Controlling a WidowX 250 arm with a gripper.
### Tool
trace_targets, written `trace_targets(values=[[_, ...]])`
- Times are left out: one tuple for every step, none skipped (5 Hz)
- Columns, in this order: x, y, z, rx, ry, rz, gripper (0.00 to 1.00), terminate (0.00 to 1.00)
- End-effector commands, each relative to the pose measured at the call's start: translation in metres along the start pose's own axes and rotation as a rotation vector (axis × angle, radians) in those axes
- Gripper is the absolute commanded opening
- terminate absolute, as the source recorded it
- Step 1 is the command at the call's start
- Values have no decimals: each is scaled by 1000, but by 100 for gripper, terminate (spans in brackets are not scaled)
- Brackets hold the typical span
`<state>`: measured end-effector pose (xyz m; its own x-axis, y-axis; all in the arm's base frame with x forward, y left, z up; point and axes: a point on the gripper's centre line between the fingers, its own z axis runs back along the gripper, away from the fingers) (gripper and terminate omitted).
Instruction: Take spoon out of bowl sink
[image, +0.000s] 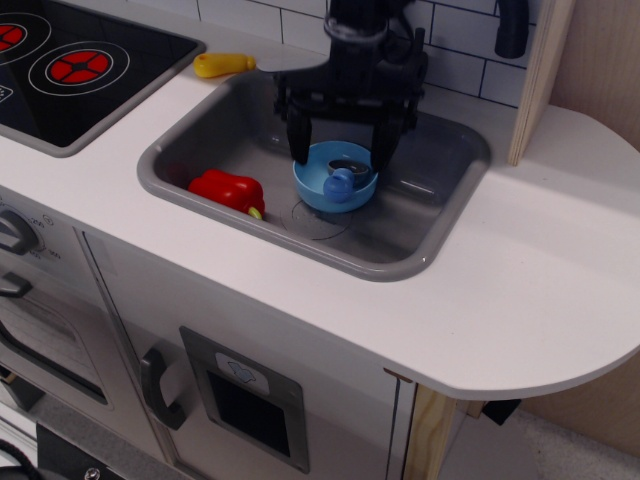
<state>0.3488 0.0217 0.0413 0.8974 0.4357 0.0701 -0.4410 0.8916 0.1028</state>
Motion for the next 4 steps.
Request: trace_targets(values=[[11,-1,-5,9,-71,0,100,0],[11,-2,-10,12,-76,0,100,0],[10,-4,-13,17,-87,-4,100,0],[9,-5,-13,17,-95,1,100,0]])
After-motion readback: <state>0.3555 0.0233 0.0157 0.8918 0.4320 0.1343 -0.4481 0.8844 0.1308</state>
